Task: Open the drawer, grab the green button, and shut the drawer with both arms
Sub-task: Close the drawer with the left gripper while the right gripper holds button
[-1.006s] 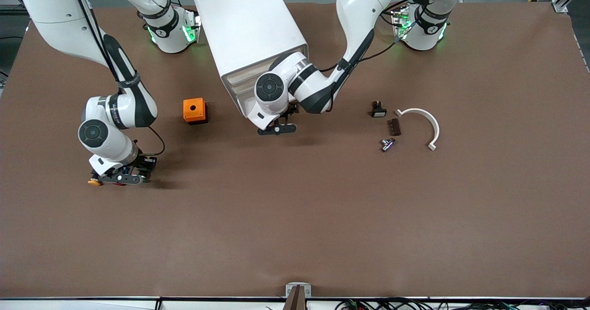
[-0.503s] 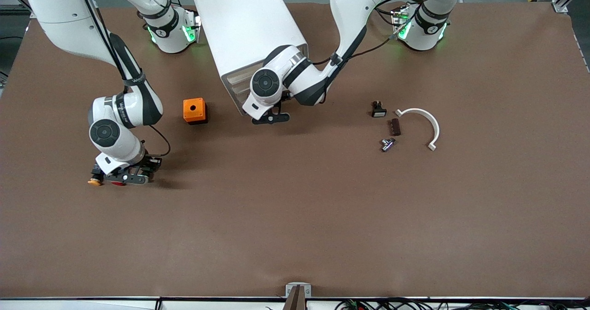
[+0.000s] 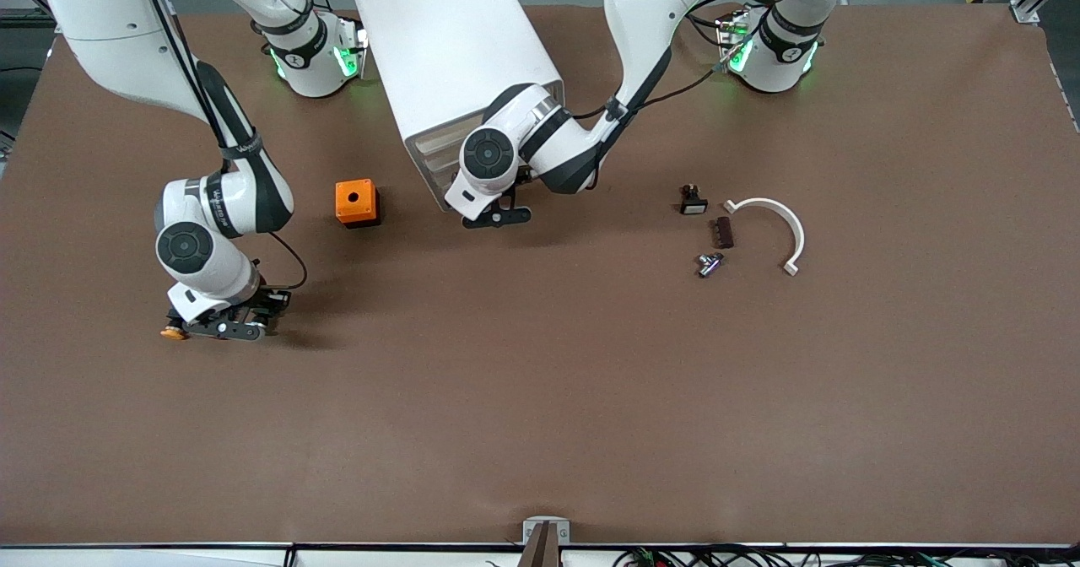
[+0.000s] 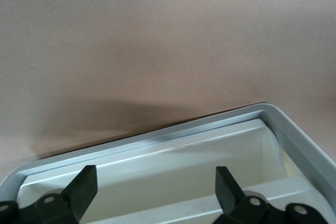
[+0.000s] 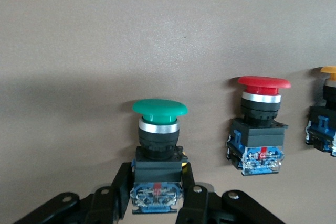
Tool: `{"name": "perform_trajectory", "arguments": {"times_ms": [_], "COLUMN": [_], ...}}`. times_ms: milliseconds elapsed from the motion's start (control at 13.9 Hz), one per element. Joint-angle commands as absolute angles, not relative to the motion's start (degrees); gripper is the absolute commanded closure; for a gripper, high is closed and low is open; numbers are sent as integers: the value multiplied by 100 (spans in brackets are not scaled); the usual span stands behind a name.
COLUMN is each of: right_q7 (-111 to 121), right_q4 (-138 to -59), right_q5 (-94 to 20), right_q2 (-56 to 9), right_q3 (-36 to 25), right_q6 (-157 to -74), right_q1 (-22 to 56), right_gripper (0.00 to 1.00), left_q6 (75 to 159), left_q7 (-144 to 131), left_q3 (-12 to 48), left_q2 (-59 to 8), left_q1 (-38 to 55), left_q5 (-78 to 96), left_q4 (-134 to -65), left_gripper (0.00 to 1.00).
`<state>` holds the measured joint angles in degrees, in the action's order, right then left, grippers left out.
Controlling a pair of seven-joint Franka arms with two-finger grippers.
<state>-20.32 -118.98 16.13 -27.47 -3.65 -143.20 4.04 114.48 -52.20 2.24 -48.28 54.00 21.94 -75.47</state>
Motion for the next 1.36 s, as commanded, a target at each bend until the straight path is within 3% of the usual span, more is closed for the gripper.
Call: {"name": "perform_trajectory", "arguments": {"times_ms": [0,1221,1293], "right_q7": [-2162,-1898,-1968], "right_q4": [-11786,-11575,-11575], "right_q5": [1793,1793,1776], "right_q2": [-2839,-3032,-3041], "right_q3": [-325,-325,-316], "right_q6": [-14282,-14309,-14291], "right_q1": [334,211,220], "right_gripper": [100,100,73], "left_q6": [11461,11347,11338], "left_q7": [-5221,-5186,-5072], "left_q3": [167,62,62], "left_q2": [-4746,-4245,-4228], "left_q1": [5441,3059,2919], "left_q5": [2373,1696,1696], "left_q4": [-7559,-7506,-7506], "left_gripper": [0,0,0]}}
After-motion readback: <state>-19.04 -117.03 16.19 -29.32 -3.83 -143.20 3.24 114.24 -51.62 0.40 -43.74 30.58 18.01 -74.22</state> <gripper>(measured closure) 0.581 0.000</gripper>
